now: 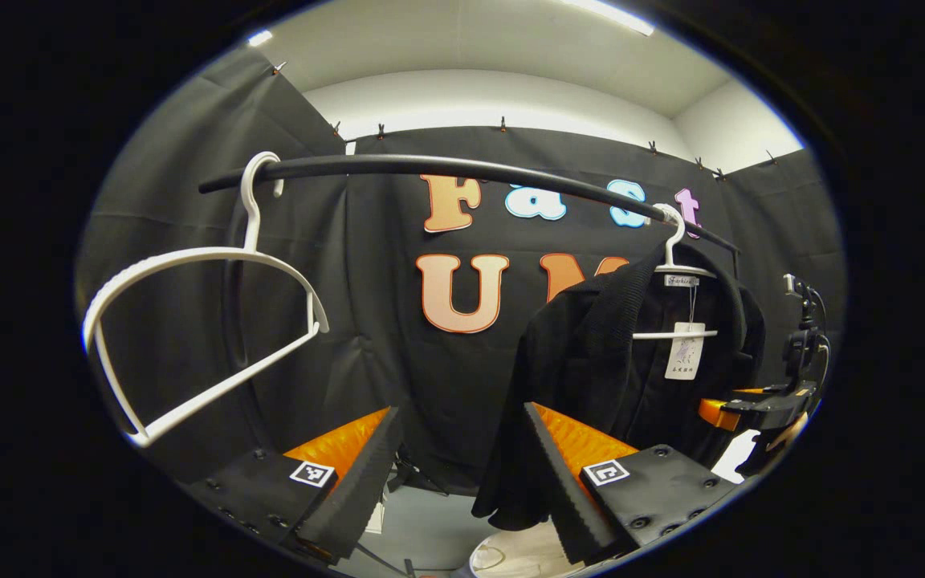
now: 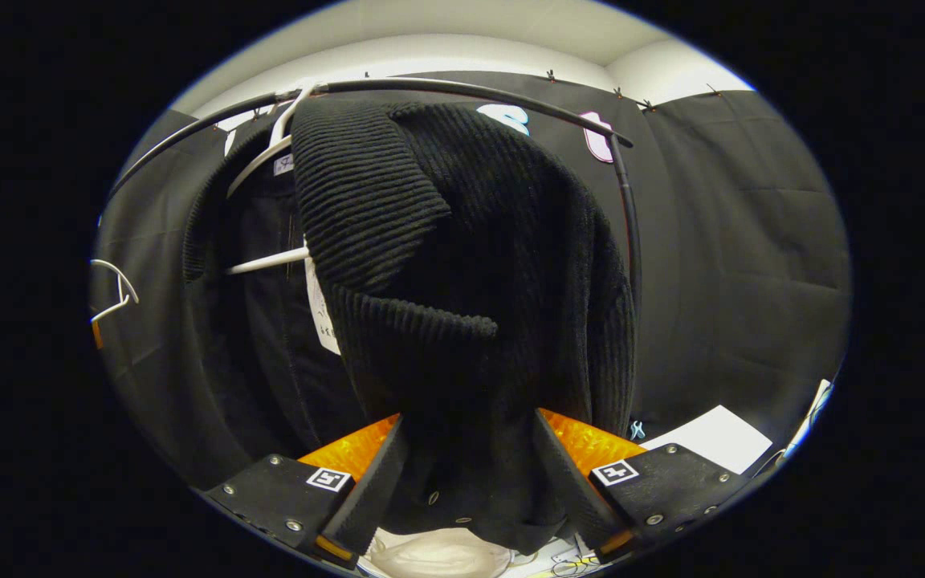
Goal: Grasp the clothes on the hanger with both hands and then place them into the laundry hamper below.
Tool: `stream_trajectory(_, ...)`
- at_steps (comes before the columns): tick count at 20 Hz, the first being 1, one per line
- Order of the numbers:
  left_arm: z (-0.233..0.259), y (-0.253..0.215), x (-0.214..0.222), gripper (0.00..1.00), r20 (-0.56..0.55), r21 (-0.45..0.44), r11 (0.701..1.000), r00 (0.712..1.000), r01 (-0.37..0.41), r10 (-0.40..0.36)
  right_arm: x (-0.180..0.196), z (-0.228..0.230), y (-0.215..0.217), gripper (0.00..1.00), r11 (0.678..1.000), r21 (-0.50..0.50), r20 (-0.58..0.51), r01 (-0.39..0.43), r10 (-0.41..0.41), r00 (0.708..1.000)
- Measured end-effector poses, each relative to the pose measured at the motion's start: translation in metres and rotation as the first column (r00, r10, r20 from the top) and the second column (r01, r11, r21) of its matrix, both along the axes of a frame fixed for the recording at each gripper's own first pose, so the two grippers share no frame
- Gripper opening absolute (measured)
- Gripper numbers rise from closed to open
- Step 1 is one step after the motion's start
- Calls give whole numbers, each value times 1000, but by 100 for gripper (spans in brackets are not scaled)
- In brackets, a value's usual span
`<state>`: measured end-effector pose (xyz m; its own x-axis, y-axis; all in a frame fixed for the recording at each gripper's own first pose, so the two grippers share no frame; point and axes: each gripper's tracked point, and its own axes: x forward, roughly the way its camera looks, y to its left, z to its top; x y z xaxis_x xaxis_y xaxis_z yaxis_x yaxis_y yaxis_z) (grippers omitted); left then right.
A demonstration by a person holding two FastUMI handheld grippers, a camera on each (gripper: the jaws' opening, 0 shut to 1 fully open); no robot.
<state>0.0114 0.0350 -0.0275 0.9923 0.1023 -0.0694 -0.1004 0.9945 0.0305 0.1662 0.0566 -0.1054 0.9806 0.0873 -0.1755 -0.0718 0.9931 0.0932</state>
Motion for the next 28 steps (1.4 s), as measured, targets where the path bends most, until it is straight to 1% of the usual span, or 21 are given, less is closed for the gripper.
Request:
stream_trajectory(1, 0, -1, 2, 96, -4, -1, 1000, 1000, 1, -1, 4, 0, 1, 93, 1000, 3, 2, -1, 1, 1000)
stream_trajectory(3, -3, -2, 5, 96, -10, 0, 1000, 1000, 3, -3, 12, 0, 4, 93, 1000, 18, 5, -8, 7, 1000)
stream_trajectory(5, -5, -6, 9, 96, -14, -4, 1000, 1000, 8, -8, 18, 3, 8, 85, 999, 34, 9, -18, 18, 1000)
stream_trajectory(6, -7, -8, 12, 93, -18, -9, 1000, 1000, 14, -14, 22, 3, 8, 79, 999, 38, 11, -20, 19, 1000)
stream_trajectory(7, -9, -11, 16, 94, -23, -16, 1000, 999, 23, -24, 25, 4, 8, 84, 999, 41, 15, -22, 22, 1000)
stream_trajectory(8, -12, -17, 20, 97, -29, -24, 999, 999, 35, -36, 28, 5, 8, 69, 999, 43, 18, -24, 24, 1000)
stream_trajectory(9, -14, -22, 23, 97, -34, -31, 998, 998, 47, -49, 31, 6, 7, 73, 999, 45, 21, -25, 25, 999)
stream_trajectory(10, -17, -27, 27, 94, -38, -35, 998, 998, 57, -59, 32, 7, 6, 50, 999, 45, 22, -25, 24, 999)
stream_trajectory(11, -19, -32, 31, 97, -43, -37, 997, 997, 67, -68, 32, 6, 6, 53, 999, 47, 21, -27, 26, 999)
stream_trajectory(12, -22, -37, 35, 97, -49, -40, 996, 996, 76, -78, 32, 6, 5, 53, 998, 50, 19, -31, 30, 999)
stream_trajectory(13, -24, -42, 39, 97, -54, -44, 995, 995, 86, -89, 32, 8, 4, 41, 998, 54, 18, -31, 30, 999)
stream_trajectory(14, -26, -48, 43, 94, -57, -51, 994, 993, 98, -101, 31, 8, 3, 41, 998, 58, 18, -31, 30, 999)
stream_trajectory(15, -28, -54, 47, 94, -60, -61, 992, 992, 110, -114, 31, 10, 3, 29, 998, 61, 16, -33, 32, 999)
stream_trajectory(16, -30, -60, 51, 97, -60, -68, 990, 990, 123, -127, 29, 10, 3, 23, 997, 64, 14, -37, 36, 999)
stream_trajectory(18, -33, -71, 59, 97, -62, -75, 986, 986, 149, -154, 26, 9, 3, 16, 997, 62, 11, -46, 45, 999)
stream_trajectory(21, -41, -91, 72, 97, -69, -93, 978, 978, 189, -196, 24, 9, 3, 12, 997, 57, 7, -54, 54, 999)
stream_trajectory(22, -45, -98, 77, 97, -74, -101, 974, 975, 203, -210, 23, 9, 2, 8, 997, 56, 7, -54, 54, 999)
stream_trajectory(23, -49, -104, 83, 97, -79, -103, 972, 972, 213, -221, 23, 9, 1, 7, 997, 56, 7, -54, 54, 999)
stream_trajectory(24, -52, -109, 88, 100, -85, -98, 971, 971, 217, -225, 23, 8, 1, 5, 997, 56, 5, -55, 55, 998)
stream_trajectory(25, -56, -112, 93, 97, -91, -91, 971, 969, 220, -229, 21, 10, 0, 5, 997, 57, 4, -55, 55, 998)
stream_trajectory(28, -66, -124, 107, 95, -101, -73, 967, 963, 243, -250, 6, 15, -7, 3, 997, 59, 4, -56, 56, 998)
